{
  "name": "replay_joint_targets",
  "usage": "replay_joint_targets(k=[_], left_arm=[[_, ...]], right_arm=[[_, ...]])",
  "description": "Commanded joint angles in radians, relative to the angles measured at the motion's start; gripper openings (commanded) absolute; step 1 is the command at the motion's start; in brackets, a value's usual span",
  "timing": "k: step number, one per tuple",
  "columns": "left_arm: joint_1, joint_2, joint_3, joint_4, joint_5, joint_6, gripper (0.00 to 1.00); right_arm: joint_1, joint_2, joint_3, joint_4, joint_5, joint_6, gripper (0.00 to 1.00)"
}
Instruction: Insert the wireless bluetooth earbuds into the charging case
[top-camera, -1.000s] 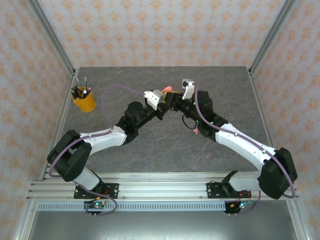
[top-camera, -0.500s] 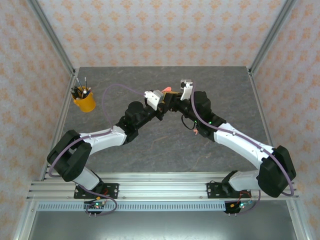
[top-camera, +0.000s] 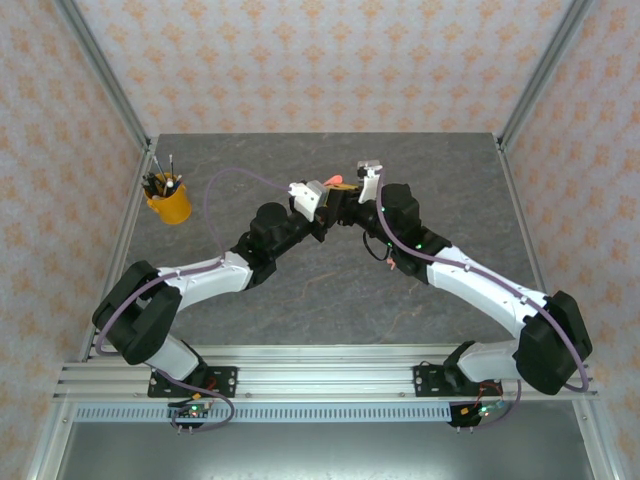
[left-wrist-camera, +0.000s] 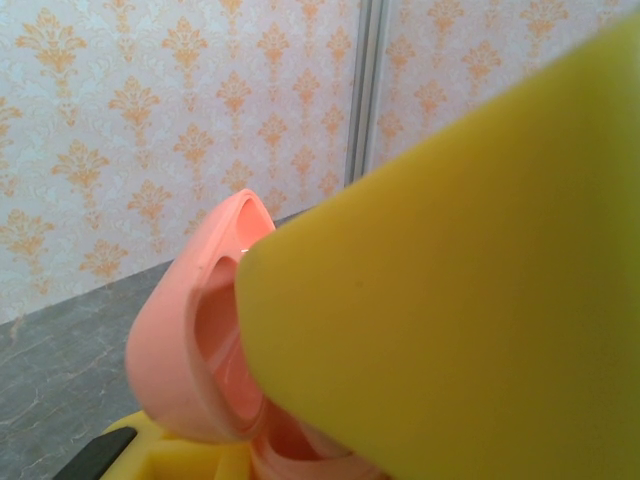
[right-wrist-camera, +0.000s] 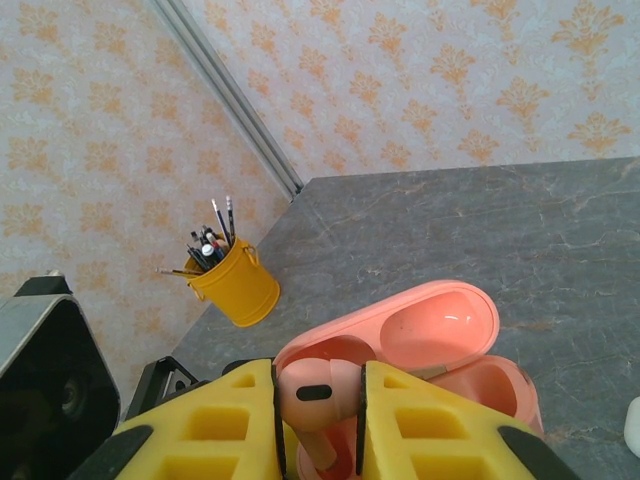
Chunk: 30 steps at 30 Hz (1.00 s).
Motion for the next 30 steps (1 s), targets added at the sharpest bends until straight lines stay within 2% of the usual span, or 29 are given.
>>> replay_joint_targets(k=[1, 7, 27, 30], left_arm=[[-0.009, -0.055, 0.038, 0.058, 0.019, 0.002, 0.0], [-0.008, -0.059, 0.039, 0.05, 0.017, 0.008, 0.0], [-0.008, -0.064, 0.036, 0.037, 0.024, 0.011, 0.0], [-0.008, -0.061, 0.033, 0.039, 0.02, 0.01, 0.0]], right_arm=[[0.005, -0.001, -0.009, -0.057, 0.01, -0.031, 0.22], [0.005, -0.004, -0.011, -0.061, 0.019, -0.028, 0.29], [0.005, -0.009, 0.011, -0.07, 0.054, 0.008, 0.34], [0.005, -0.014, 0.023, -0.08, 0.066, 0.023, 0.38]])
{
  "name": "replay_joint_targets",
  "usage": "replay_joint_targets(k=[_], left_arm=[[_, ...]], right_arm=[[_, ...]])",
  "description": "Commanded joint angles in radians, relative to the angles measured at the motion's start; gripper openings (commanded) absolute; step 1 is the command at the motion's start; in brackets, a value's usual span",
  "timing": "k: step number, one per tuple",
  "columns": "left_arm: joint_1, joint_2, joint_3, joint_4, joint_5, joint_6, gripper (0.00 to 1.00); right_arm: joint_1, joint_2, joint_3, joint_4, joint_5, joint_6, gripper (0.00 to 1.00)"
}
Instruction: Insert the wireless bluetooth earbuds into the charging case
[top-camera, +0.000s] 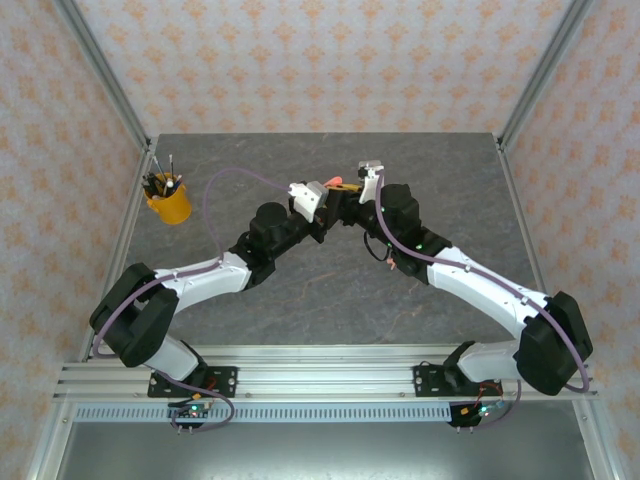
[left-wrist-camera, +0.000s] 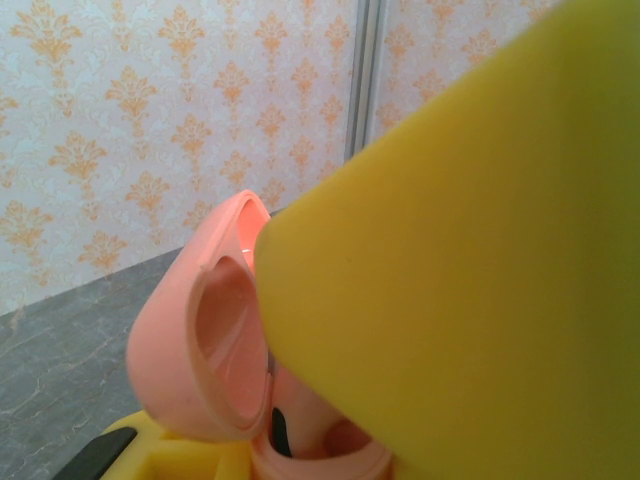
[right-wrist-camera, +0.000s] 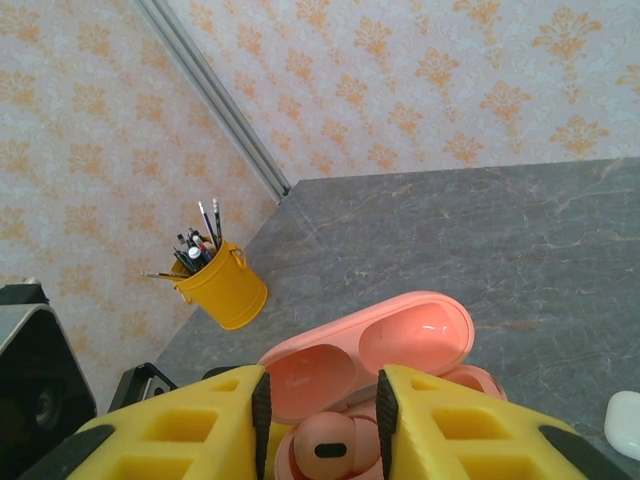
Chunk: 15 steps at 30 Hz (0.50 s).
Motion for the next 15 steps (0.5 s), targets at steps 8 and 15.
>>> replay_joint_targets(k=[8, 15], left_arm=[[-0.009, -0.037, 0.006, 0.092, -0.003, 0.004, 0.0], [-0.007, -0.05, -0.023, 0.097, -0.027, 0.018, 0.0]], right_arm=[[-0.003, -0.095, 0.101, -0.176, 0.084, 0.079, 0.52], [-0.089, -0.247, 0.083, -0.369, 0.193, 0.179, 0.57]])
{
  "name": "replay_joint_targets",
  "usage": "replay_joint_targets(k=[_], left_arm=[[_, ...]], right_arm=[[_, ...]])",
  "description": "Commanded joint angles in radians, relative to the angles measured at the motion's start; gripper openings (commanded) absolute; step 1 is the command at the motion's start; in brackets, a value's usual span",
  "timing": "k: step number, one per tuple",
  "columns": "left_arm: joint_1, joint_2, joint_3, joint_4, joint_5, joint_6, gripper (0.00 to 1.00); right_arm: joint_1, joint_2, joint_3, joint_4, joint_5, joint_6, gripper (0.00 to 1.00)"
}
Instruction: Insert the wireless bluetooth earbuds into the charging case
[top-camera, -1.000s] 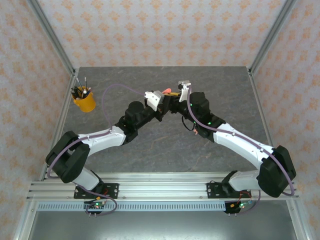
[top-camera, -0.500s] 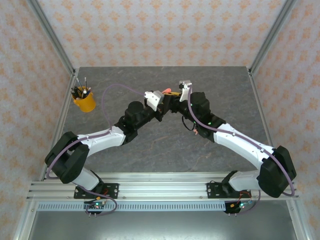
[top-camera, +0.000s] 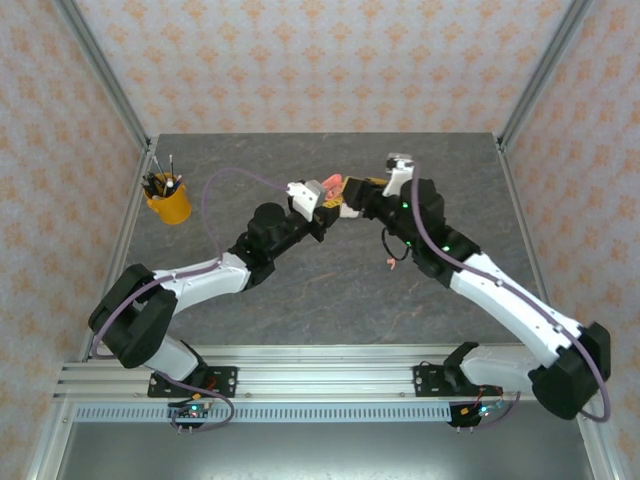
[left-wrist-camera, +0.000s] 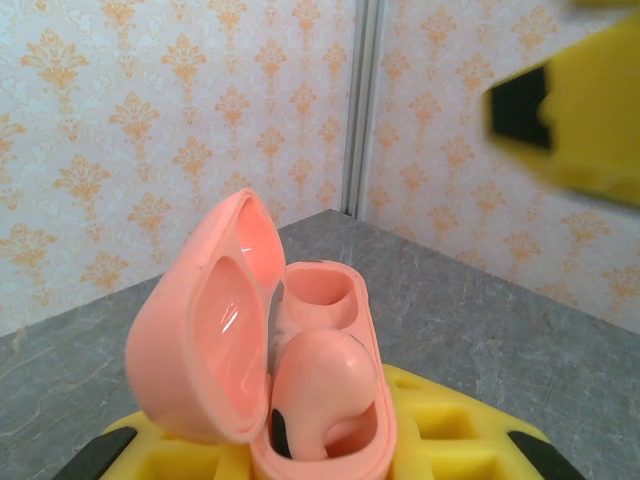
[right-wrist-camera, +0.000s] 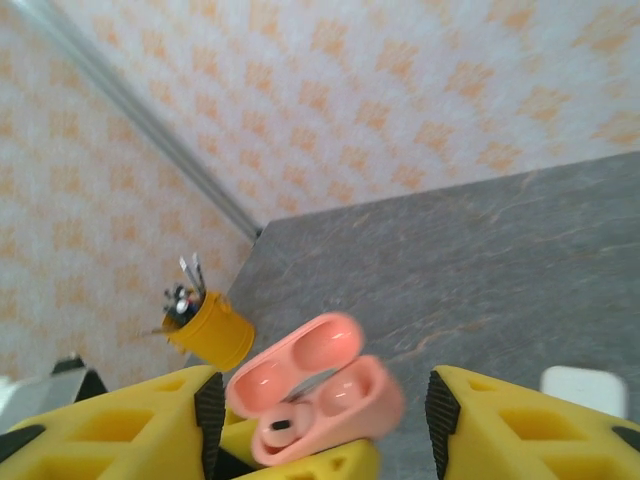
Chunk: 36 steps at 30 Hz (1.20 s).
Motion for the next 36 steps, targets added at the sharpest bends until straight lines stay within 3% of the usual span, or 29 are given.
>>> replay_joint_targets(k=[1, 9, 14, 18, 29, 36], left_arm=[[-0.008, -0.041, -0.017, 0.061, -0.027, 0.018, 0.0], [-0.006, -0.078, -0.045, 0.042, -0.033, 0.027, 0.0], [-0.006, -0.117, -0.066, 0.014, -0.038, 0.041, 0.0], [-0.006, -0.152, -0.085, -0.01, -0.04, 0.052, 0.0], [-0.006, -0.215, -0.118, -0.049, -0.046, 0.065, 0.0], [-0.006, -0.219, -0.125, -0.05, -0.05, 0.068, 0.0]], right_arm=[[-0.049, -0.077, 0.018, -0.158, 0.098, 0.077, 0.58], [-0.104, -0.007, 0.086, -0.625, 0.199, 0.148, 0.58], [-0.12, 0.112, 0.078, -0.786, 0.195, 0.219, 0.58], [-0.123, 0.193, 0.033, -0.778, 0.181, 0.24, 0.57], [-0.137, 0.497, 0.106, -0.802, 0.163, 0.025, 0.57], [-0.149, 0.575, 0.122, -0.758, 0.119, -0.011, 0.54]])
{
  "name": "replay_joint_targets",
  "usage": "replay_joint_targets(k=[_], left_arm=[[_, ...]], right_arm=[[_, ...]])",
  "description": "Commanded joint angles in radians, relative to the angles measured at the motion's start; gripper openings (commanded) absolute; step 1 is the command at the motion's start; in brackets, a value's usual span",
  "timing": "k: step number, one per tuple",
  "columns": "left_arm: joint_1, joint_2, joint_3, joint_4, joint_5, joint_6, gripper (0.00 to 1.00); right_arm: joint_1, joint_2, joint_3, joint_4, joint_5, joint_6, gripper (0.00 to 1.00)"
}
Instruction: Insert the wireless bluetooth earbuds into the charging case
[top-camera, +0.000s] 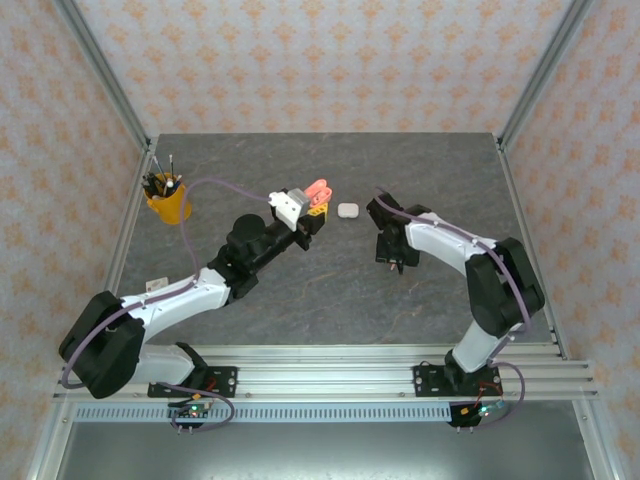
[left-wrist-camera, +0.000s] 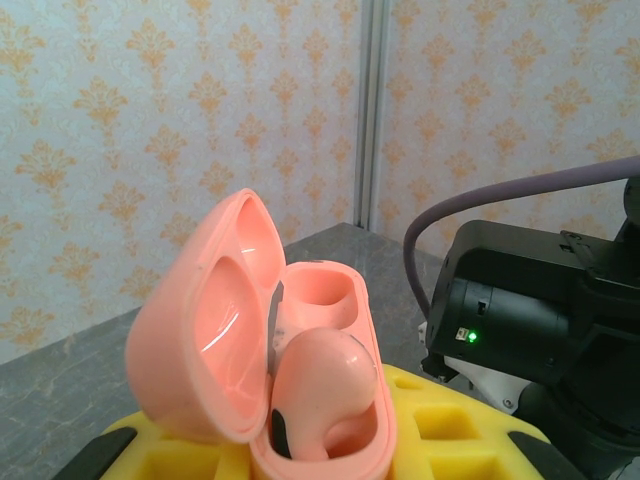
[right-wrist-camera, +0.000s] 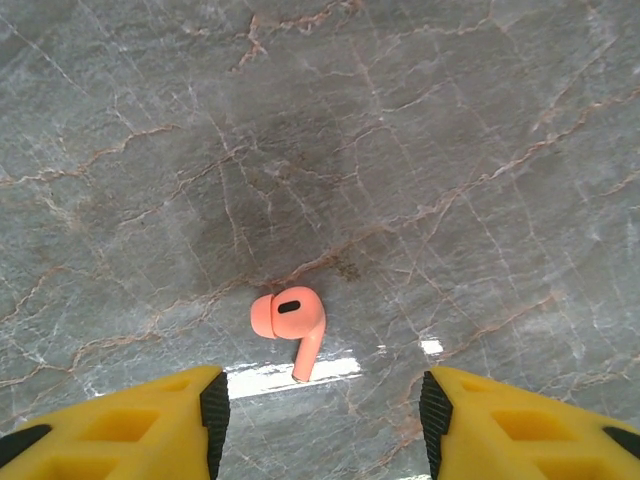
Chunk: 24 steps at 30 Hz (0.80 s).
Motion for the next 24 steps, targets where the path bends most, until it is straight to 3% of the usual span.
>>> replay_joint_targets(k=[1, 10, 24], left_arm=[[-0.006, -0.021, -0.012, 0.006, -0.022, 0.027, 0.0], [-0.006, -0.005, -0.012, 0.018, -0.023, 0.027, 0.0], [-0.006, 0.024, -0.003, 0.035, -0.022, 0.022, 0.0]], right_arm=[[-0.011, 0.022, 0.033, 0.011, -0.023, -0.041, 0.54], [-0.039, 0.101, 0.076, 0.01, -0.089, -0.1, 0.53], [-0.046, 0.147, 0.084, 0.005, -0.085, -0.106, 0.48]])
